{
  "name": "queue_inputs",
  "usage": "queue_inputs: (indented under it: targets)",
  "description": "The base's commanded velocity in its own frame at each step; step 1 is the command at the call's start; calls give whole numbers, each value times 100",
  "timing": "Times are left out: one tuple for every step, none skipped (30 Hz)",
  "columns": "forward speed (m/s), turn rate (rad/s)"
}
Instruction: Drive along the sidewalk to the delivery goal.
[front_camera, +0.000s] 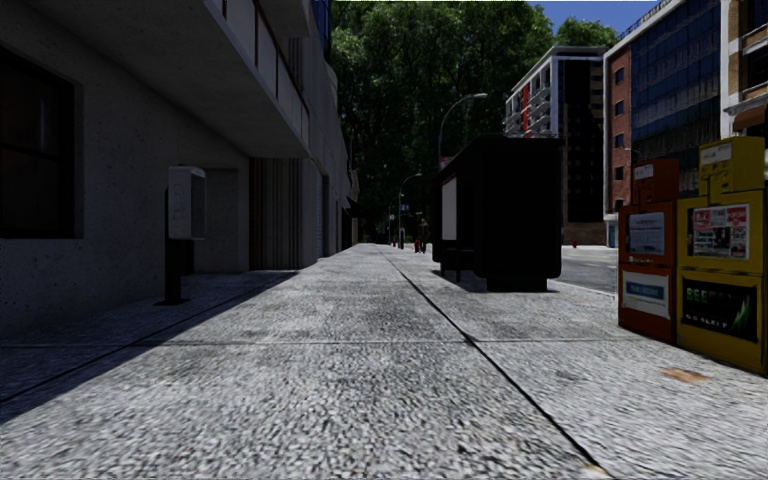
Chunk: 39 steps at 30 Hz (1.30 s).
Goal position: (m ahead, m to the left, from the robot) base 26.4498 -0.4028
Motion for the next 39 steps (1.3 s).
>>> queue_inputs:
  targets:
    - [200, 0]
    - [200, 0]
    - [200, 0]
    - [200, 0]
    - [200, 0]
    - [200, 0]
    - [200, 0]
    - [200, 0]
    - [200, 0]
    - [200, 0]
    - [200, 0]
    - [200, 0]
    - [200, 0]
    - [200, 0]
    - [200, 0]
    - [200, 0]
    - [200, 0]
    - [200, 0]
    - [200, 0]
    - [200, 0]
    - [200, 0]
    - [200, 0]
    - [200, 0]
    - [200, 42]
    - [200, 83]
    - [200, 80]
    - [200, 0]
    - [200, 0]
    - [200, 0]
    - [200, 0]
    - [200, 0]
    - [200, 0]
    - [200, 0]
    - [200, 0]
    - [200, 0]
    - [200, 0]
    - [200, 0]
    - [200, 0]
    - [200, 0]
